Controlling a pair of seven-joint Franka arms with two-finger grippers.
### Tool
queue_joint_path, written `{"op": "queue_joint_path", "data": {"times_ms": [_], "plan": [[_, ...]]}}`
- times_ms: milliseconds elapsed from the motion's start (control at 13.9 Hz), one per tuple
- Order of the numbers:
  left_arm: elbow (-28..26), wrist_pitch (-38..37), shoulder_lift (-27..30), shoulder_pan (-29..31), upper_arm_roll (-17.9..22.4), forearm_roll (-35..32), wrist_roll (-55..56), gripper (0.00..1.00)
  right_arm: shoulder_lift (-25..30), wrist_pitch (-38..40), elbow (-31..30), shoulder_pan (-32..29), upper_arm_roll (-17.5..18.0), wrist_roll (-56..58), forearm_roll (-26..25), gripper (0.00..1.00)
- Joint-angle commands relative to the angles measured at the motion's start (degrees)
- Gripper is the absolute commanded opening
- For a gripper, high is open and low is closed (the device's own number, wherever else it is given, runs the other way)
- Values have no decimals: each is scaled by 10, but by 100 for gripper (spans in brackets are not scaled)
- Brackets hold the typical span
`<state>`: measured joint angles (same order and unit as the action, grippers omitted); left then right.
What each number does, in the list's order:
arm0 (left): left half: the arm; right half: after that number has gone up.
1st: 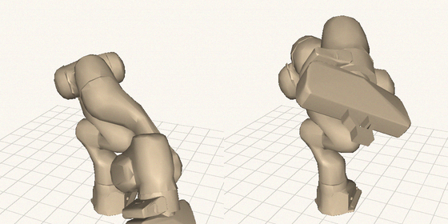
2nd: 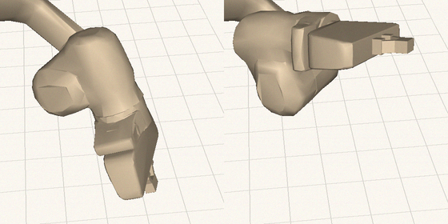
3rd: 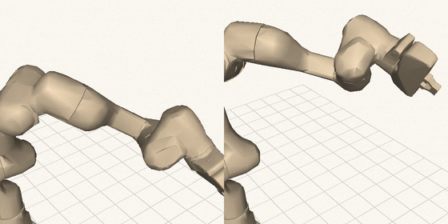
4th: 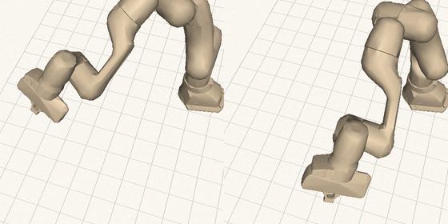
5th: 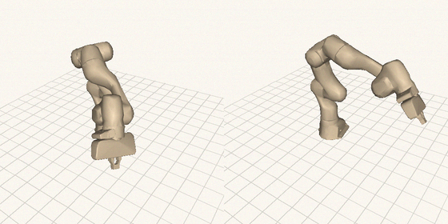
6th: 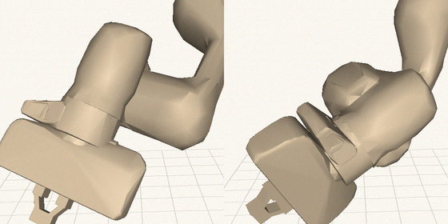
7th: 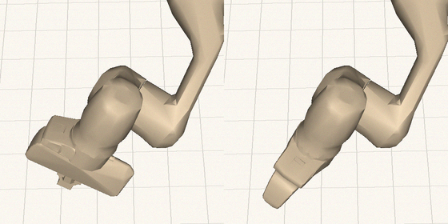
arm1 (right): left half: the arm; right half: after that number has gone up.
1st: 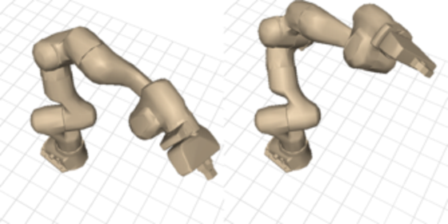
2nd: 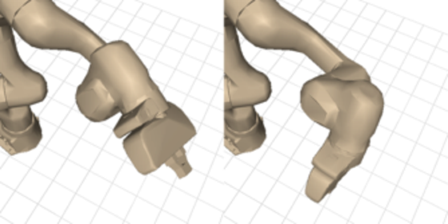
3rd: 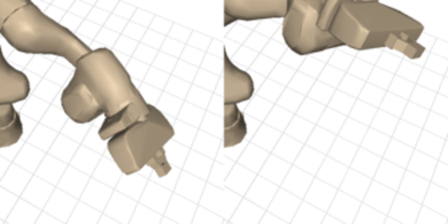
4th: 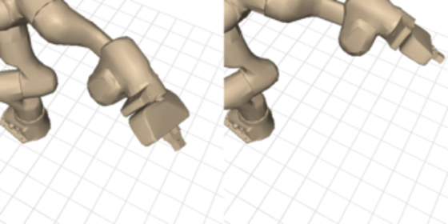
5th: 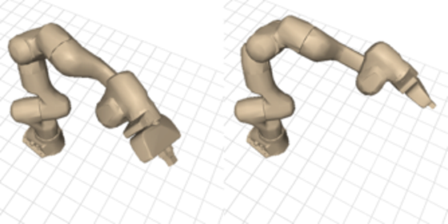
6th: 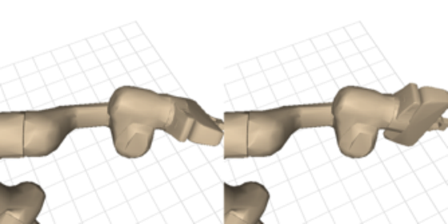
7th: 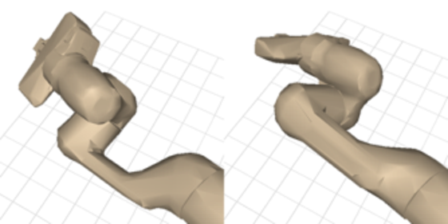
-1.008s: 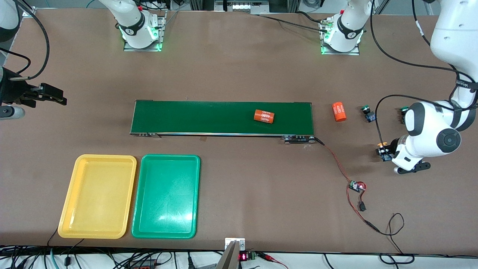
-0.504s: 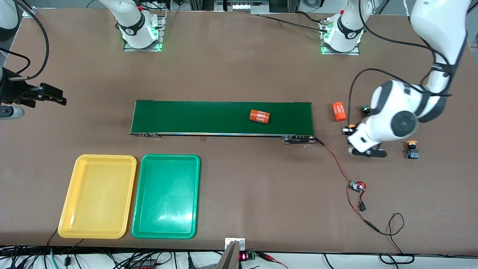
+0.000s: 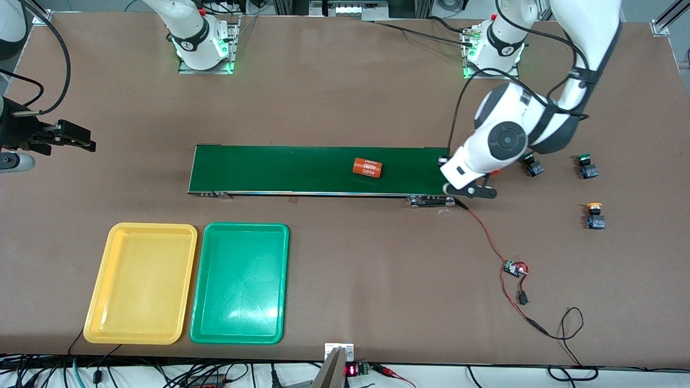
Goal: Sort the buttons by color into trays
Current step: 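Carry the yellow-cap button onto the belt and release it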
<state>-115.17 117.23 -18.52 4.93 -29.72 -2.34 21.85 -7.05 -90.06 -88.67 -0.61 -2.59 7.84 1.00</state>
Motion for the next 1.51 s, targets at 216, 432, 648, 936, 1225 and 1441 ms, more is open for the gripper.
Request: {"op": "queue_joint_path", "data": {"times_ms": [216,432,648,936,1225,1441], "plan": [[-16,33,-13,-28,5,32,7,2,-3,2,9,-3,0,10,9,100],[-15,38,-32,-40,5,30,8,7,-3,2,9,1,1,5,9,100],[-15,57,-43,-40,5,30,6,19,-3,1,8,1,1,3,9,100],[-11,57,-34,-40,5,30,-1,100,-3,1,8,0,1,3,10,100],[9,52,11,-29,20,31,2,100,-4,1,8,-1,1,3,10,100],[10,48,19,40,76,30,-1,100,-4,1,8,0,1,3,9,100]]}}
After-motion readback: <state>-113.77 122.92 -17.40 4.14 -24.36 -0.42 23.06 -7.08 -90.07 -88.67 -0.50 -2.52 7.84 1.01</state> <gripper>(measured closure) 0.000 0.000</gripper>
